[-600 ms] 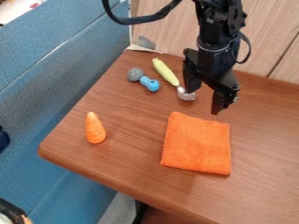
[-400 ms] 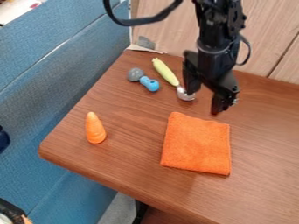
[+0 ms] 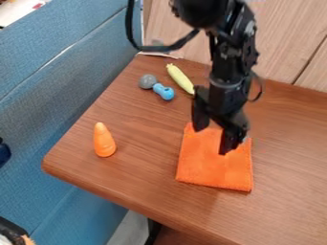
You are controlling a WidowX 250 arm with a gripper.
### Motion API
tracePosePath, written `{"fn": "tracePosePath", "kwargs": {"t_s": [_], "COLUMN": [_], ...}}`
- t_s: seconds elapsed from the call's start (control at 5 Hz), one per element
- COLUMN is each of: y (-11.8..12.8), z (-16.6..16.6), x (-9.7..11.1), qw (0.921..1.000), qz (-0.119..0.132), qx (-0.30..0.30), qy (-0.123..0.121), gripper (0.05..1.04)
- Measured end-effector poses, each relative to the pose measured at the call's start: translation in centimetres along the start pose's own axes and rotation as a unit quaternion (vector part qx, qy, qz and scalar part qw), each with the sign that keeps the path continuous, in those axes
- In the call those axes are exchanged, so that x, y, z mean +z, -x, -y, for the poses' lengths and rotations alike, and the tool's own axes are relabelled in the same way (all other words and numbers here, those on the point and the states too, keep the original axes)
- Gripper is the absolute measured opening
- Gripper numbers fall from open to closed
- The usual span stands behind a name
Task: Move an orange object to the top right of the table
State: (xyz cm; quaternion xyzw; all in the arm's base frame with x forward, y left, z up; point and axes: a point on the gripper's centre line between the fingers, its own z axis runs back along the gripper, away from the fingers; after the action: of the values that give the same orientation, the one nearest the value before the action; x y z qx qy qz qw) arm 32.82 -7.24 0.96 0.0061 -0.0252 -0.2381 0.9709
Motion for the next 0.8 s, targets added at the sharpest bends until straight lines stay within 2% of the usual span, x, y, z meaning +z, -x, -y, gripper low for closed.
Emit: {"fn": "tracePosePath", "kwargs": {"t_s": [0.4,0.6,0.8], "y": [1.4,0.6,-0.7], "z": [1.0,1.1,1.1], "x": [-3.1,-3.4,-3.6], "qw": [0.9979,0.9975,0.9981], "qz": [-0.064,-0.068,-0.058], "qx": [-0.013,-0.020,-0.021], "qy": [-0.002,0.001,0.006], "gripper": [0.999,1.000,1.000]}}
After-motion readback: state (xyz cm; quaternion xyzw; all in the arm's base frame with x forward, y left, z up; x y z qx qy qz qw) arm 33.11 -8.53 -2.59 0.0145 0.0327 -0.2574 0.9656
